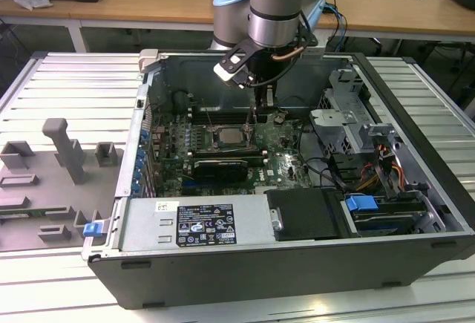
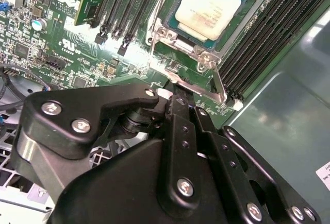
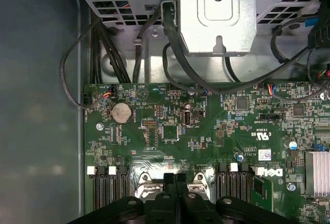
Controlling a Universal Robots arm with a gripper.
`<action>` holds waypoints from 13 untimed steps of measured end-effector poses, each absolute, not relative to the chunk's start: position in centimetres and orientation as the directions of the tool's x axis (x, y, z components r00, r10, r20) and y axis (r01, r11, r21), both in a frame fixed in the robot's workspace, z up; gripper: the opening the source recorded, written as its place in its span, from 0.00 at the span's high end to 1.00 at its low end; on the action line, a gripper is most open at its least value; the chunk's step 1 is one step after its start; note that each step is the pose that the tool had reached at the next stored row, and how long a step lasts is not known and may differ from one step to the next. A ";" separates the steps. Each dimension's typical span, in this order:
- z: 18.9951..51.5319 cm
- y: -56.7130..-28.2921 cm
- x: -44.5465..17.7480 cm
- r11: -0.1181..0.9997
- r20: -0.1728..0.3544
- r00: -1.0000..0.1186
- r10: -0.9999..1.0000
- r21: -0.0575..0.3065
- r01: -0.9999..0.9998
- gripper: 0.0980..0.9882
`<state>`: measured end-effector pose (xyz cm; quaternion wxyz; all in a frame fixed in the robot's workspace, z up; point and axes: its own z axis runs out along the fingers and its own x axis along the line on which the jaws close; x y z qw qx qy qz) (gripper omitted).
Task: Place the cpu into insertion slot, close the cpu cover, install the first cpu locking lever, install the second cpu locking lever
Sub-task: 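Close the cpu cover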
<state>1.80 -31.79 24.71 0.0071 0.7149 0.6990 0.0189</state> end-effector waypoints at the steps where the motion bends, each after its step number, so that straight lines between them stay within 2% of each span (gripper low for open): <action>1: 24.7 -31.8 1.7 -0.023 0.017 0.022 1.000 0.037 0.999 0.99; 13: 24.7 -31.8 1.1 -0.023 0.017 0.022 1.000 0.037 0.999 0.99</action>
